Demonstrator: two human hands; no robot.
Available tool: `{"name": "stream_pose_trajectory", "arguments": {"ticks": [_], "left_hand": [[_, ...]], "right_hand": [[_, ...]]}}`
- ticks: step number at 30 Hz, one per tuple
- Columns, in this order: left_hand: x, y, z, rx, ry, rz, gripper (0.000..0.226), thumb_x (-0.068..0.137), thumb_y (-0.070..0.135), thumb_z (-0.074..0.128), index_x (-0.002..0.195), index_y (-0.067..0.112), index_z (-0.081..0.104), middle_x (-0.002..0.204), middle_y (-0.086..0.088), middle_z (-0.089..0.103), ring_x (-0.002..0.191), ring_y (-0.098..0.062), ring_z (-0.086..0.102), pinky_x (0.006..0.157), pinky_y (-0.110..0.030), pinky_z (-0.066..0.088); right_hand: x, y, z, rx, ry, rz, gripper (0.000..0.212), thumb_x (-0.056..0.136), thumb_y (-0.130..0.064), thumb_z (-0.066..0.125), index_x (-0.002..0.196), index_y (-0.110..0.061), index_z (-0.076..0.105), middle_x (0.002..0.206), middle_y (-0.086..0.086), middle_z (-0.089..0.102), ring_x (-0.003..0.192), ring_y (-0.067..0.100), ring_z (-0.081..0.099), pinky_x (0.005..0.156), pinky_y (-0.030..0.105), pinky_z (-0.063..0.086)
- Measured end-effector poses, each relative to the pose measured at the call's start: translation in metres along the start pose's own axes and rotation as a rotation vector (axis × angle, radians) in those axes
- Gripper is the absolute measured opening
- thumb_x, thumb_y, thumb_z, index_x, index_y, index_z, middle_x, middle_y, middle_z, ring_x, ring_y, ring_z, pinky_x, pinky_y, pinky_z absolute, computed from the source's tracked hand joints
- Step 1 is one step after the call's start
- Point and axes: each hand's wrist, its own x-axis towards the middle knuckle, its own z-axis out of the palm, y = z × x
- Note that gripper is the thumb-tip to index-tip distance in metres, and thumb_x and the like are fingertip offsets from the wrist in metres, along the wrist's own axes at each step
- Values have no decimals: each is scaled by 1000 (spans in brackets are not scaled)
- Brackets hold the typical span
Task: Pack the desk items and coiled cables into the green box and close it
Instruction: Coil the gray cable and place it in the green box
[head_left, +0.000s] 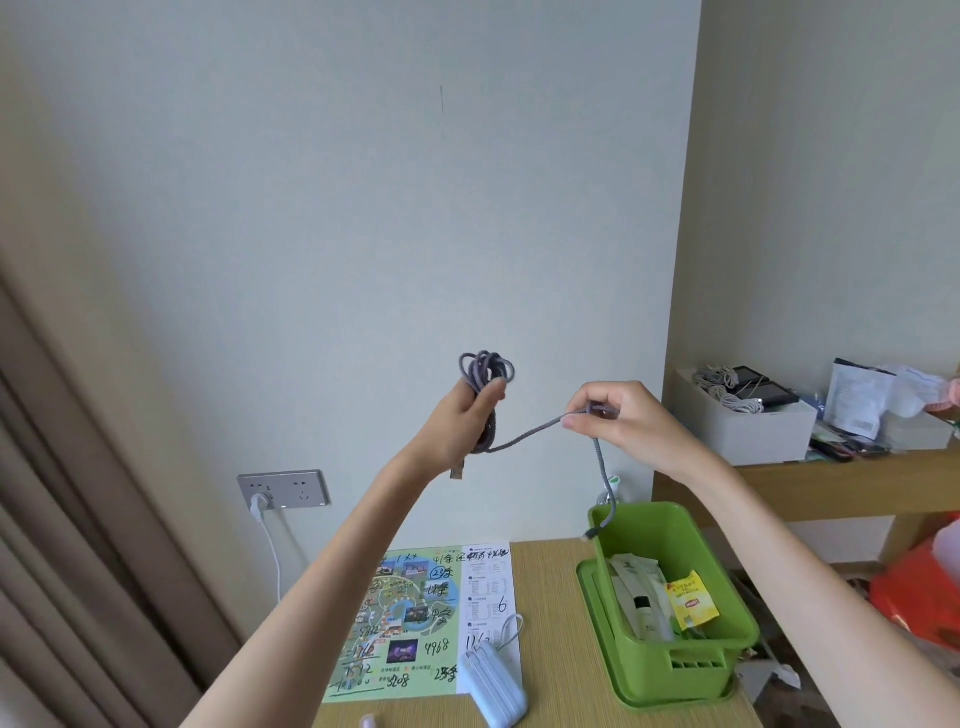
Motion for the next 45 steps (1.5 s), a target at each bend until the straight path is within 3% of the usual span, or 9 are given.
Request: {"name": "stream_pose_trajectory", "arguments": {"ticks": [6, 9, 12, 22, 28, 36, 40, 42, 45], "left_hand": [[-13, 1, 17, 168, -415, -43, 41, 102, 39, 40, 113, 1, 53, 79, 0, 47, 69, -13, 41, 63, -19, 36], [-19, 1, 23, 269, -507, -37, 34, 101, 42, 41, 100, 9, 50, 72, 6, 45, 61, -8, 41, 49, -8, 36], [-20, -2, 26, 341, -531, -47, 29, 100, 43, 44, 91, 15, 49, 70, 6, 46, 62, -9, 42, 59, -21, 35], [-21, 0, 8, 232, -473, -87, 35, 97, 33, 43, 74, 21, 66, 77, -1, 56, 70, -17, 49, 71, -30, 39], [-19, 8, -6, 23, -466, -159, 37, 91, 37, 47, 93, 7, 70, 96, -6, 67, 90, -16, 57, 97, -45, 46], [-17, 14, -12, -149, -362, -164, 32, 98, 32, 43, 87, 16, 69, 93, 4, 70, 104, -18, 64, 69, -20, 45], [-15, 14, -10, -87, -249, -131, 35, 98, 32, 45, 82, 12, 70, 92, -6, 62, 86, -17, 54, 76, -28, 40], [-13, 14, -11, -67, -178, -120, 35, 98, 32, 47, 80, 12, 70, 89, -7, 60, 82, -17, 52, 76, -29, 39], [-12, 16, -15, -3, -136, -114, 35, 98, 32, 46, 77, 14, 68, 80, -7, 54, 69, -18, 45, 65, -28, 36]], "right_hand": [[3, -11, 5, -74, -41, -52, 7, 91, -10, 64, 85, -6, 65, 75, -4, 58, 69, 10, 49, 69, 24, 38], [3, -14, 7, -142, -76, -63, 7, 90, -10, 66, 86, -4, 65, 81, 5, 61, 72, 10, 50, 71, 24, 39], [3, -15, 11, -193, -83, -83, 6, 87, -10, 69, 84, -6, 66, 87, 8, 63, 73, 9, 50, 71, 22, 39], [5, -6, 6, -170, -52, -74, 17, 90, 0, 62, 94, -10, 75, 93, 2, 68, 87, 17, 64, 71, 21, 48], [6, 5, -2, -54, -48, 10, 28, 92, 6, 55, 94, -15, 74, 77, 4, 73, 71, 13, 69, 67, 23, 51], [0, 25, 2, 62, -46, 26, 12, 90, 2, 62, 92, -5, 72, 85, 13, 76, 85, 30, 71, 90, 38, 55], [-3, 32, 15, -204, -56, 10, 9, 92, -22, 65, 100, -23, 70, 97, -10, 74, 96, 8, 68, 93, 39, 51], [-6, 33, 18, -418, -54, -30, 20, 92, -40, 62, 111, -36, 59, 105, -21, 66, 102, -1, 60, 90, 35, 49], [-8, 30, 19, -270, -55, 13, 46, 86, -41, 68, 126, -36, 47, 118, -20, 60, 112, -2, 54, 97, 30, 42]]}}
